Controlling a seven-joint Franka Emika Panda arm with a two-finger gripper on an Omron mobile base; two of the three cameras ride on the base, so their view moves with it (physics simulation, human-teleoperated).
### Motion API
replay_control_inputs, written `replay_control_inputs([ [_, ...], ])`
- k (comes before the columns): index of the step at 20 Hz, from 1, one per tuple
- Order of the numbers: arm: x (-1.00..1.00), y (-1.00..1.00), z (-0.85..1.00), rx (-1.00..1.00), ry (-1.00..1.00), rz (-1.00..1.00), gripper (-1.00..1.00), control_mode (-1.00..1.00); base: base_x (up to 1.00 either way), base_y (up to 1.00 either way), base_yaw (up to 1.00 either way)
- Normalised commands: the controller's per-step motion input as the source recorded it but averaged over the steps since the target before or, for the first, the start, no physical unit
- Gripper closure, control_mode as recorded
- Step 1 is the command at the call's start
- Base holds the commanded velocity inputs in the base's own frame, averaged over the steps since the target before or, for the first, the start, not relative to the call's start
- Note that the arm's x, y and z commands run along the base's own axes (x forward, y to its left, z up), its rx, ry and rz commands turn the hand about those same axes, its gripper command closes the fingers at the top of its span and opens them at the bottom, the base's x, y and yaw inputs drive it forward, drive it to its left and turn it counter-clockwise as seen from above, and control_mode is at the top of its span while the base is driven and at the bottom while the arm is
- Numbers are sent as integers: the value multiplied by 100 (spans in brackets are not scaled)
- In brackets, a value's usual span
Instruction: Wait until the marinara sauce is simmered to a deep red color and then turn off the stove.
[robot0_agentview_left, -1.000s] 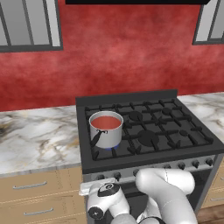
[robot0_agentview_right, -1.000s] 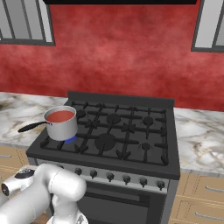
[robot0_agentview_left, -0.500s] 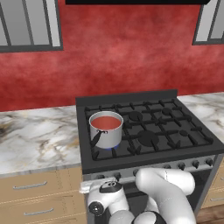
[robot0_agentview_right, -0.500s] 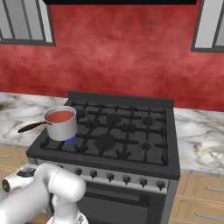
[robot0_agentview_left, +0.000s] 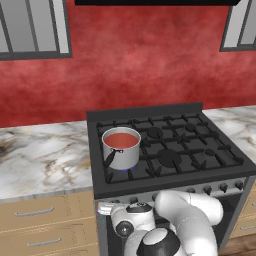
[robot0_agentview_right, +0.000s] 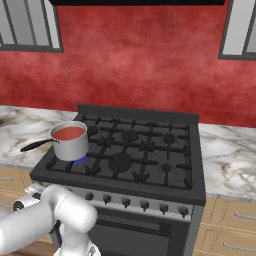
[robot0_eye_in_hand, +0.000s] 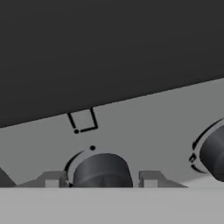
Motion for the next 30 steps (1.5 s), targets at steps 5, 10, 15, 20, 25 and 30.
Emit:
replay_control_inputs([
  [5, -23, -36, -35, 38, -9, -40, 100, -100, 0, 0, 0],
  [10, -22, -32, -41, 38, -16, -45, 100, -100, 0, 0, 0],
  [15, -16, -19, -53, 36, -26, -52, 100, -100, 0, 0, 0],
  [20, -17, -11, -70, 40, -35, -60, 100, -100, 0, 0, 0],
  [25, -7, 0, -75, 45, -39, -66, 100, -100, 0, 0, 0],
  [30, -1, 0, -73, 49, -38, -69, 100, -100, 0, 0, 0],
])
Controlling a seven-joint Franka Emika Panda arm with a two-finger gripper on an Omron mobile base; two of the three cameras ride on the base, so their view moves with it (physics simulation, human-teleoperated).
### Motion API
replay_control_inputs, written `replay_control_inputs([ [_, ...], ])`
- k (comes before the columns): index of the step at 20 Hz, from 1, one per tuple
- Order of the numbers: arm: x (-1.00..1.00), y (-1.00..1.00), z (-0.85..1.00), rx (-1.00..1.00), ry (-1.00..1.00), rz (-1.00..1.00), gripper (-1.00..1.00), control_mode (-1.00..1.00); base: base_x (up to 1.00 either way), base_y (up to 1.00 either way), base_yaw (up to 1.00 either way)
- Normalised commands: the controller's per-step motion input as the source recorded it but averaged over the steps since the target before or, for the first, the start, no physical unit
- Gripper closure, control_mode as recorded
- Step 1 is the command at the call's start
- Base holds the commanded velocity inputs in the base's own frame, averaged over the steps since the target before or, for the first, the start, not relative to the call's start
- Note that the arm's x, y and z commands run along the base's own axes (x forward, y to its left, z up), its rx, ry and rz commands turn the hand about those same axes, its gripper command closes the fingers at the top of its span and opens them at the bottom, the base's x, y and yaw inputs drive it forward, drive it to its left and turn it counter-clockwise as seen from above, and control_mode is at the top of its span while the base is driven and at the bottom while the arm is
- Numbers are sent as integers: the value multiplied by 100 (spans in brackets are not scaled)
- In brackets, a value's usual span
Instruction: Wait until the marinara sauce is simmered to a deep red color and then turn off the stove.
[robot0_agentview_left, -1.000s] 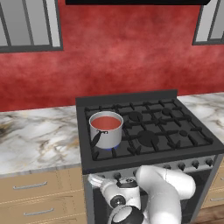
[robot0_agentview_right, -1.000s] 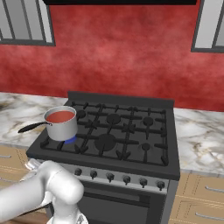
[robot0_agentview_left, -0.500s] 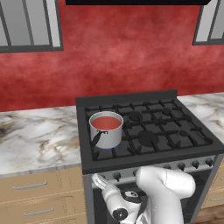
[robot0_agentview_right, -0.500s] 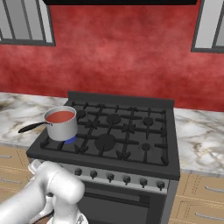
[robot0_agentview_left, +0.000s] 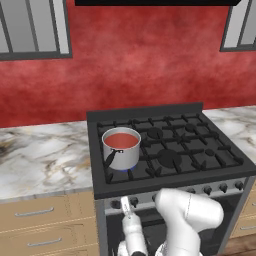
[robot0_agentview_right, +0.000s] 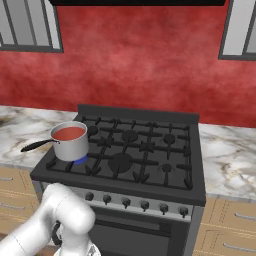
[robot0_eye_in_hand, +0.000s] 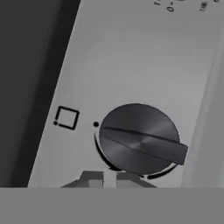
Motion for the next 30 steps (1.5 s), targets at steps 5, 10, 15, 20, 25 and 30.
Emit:
replay_control_inputs([
  [5, 0, 0, -75, 50, -38, -71, 100, -100, 0, 0, 0],
  [10, -3, 0, -41, 39, -29, -60, 100, -100, 0, 0, 0],
  [15, -15, 0, 0, 11, -2, -9, 100, -100, 0, 0, 0],
  [20, -54, 0, 2, 9, -19, -10, 100, -100, 0, 0, 0],
  [25, -78, 0, 20, 9, -29, -9, 100, -100, 0, 0, 0],
  [30, -87, 0, 15, 3, -37, -9, 100, -100, 0, 0, 0],
])
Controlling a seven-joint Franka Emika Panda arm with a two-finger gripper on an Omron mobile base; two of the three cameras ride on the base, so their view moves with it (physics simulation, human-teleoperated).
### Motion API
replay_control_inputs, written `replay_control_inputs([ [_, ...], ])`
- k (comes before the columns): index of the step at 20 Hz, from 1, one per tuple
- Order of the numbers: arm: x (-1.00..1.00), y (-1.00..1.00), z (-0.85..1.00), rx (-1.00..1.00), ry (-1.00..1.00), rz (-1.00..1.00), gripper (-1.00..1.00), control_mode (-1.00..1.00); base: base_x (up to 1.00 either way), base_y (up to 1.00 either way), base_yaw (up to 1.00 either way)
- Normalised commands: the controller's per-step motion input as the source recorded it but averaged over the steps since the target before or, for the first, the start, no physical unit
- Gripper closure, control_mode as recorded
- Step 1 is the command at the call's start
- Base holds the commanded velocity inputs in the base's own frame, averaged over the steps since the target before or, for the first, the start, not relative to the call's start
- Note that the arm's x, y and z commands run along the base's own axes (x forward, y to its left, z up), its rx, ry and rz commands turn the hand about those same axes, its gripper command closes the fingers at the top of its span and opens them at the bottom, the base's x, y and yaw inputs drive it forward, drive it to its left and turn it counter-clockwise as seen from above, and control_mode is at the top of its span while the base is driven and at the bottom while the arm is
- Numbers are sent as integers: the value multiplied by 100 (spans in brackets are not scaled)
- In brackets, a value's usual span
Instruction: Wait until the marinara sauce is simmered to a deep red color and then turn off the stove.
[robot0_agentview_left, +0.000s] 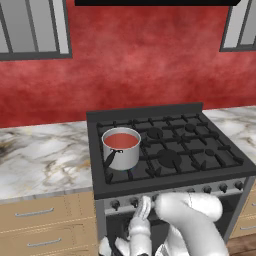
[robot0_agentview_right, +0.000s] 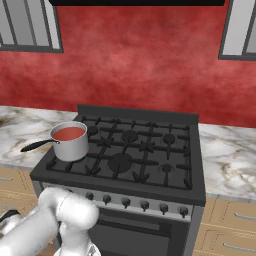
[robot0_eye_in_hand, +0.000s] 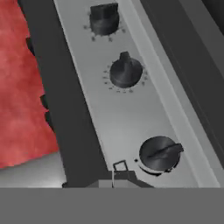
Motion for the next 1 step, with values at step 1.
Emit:
replay_control_inputs([
  [1, -81, 0, 57, 7, -53, -21, 100, -100, 0, 0, 0],
])
